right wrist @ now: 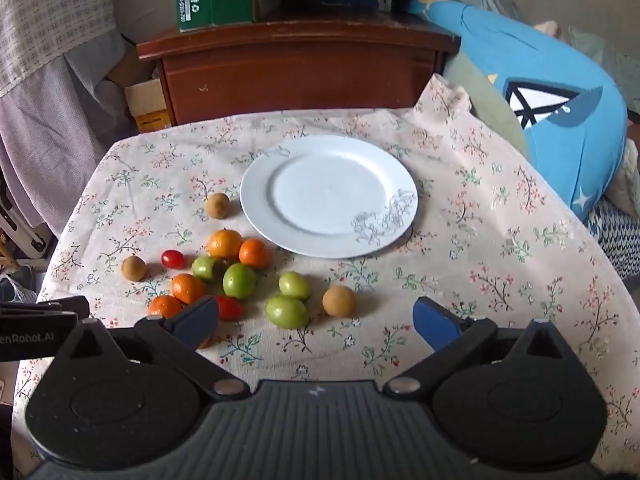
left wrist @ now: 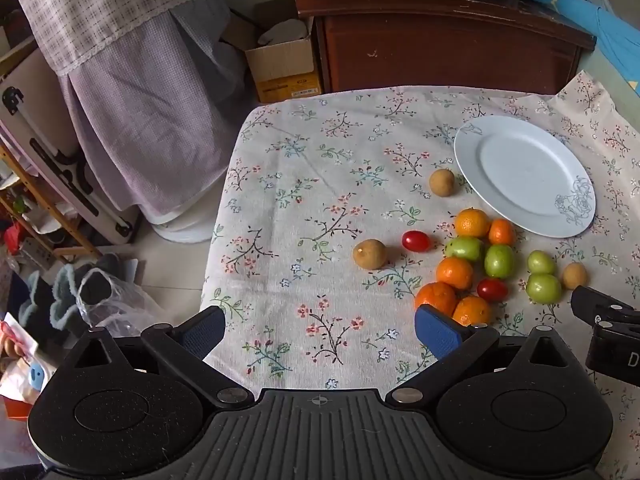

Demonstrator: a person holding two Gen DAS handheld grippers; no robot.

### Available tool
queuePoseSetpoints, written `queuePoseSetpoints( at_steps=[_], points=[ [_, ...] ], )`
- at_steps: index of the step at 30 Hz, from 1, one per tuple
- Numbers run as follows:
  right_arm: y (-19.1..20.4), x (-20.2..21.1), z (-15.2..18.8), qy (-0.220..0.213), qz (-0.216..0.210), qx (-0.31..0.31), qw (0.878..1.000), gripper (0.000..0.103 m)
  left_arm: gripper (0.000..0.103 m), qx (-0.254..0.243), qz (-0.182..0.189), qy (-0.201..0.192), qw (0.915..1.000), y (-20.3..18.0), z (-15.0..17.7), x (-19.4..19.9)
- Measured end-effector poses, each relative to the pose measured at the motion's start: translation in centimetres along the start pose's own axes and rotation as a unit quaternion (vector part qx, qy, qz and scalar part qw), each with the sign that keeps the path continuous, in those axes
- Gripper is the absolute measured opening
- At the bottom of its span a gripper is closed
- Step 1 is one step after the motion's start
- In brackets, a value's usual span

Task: Organize fruits
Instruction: 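Move both tools toward the fruit cluster beside the white plate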

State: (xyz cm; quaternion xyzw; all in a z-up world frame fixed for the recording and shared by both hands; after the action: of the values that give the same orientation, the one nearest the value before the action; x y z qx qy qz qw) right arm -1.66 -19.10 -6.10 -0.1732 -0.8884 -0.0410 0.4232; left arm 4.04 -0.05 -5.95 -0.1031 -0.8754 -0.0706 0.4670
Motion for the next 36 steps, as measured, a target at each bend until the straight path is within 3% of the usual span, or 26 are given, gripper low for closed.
queuePoseSetpoints(
  at_steps=[8,36],
  points=[
    [0.9,-0.6,0.7,0.018,0.007,0.019,1.000,0.102,0.102,-0.008,0.001,0.020,0.9998,0.0,0.3,-0.6],
    [1.6,-1.9,1.3,0.041,0.009,0.027,0.999,0.102,0.102,-0.009,0.010,0.016,0.9998,-0.6,1.1,-1.3]
  ],
)
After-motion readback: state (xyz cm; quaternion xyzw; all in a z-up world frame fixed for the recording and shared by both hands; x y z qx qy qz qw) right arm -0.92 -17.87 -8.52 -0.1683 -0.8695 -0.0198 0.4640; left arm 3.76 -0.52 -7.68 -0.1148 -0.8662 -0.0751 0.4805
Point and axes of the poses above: each gripper's, at about its wrist camera, not at the fingertips, and x roughly against the way its jaws point, y to its left, z to its underside, the point moved 7 cm from there along -x, roughly the way its jaws point, and after that the axes turned 7 degrees about z, right-handed, at the moved point
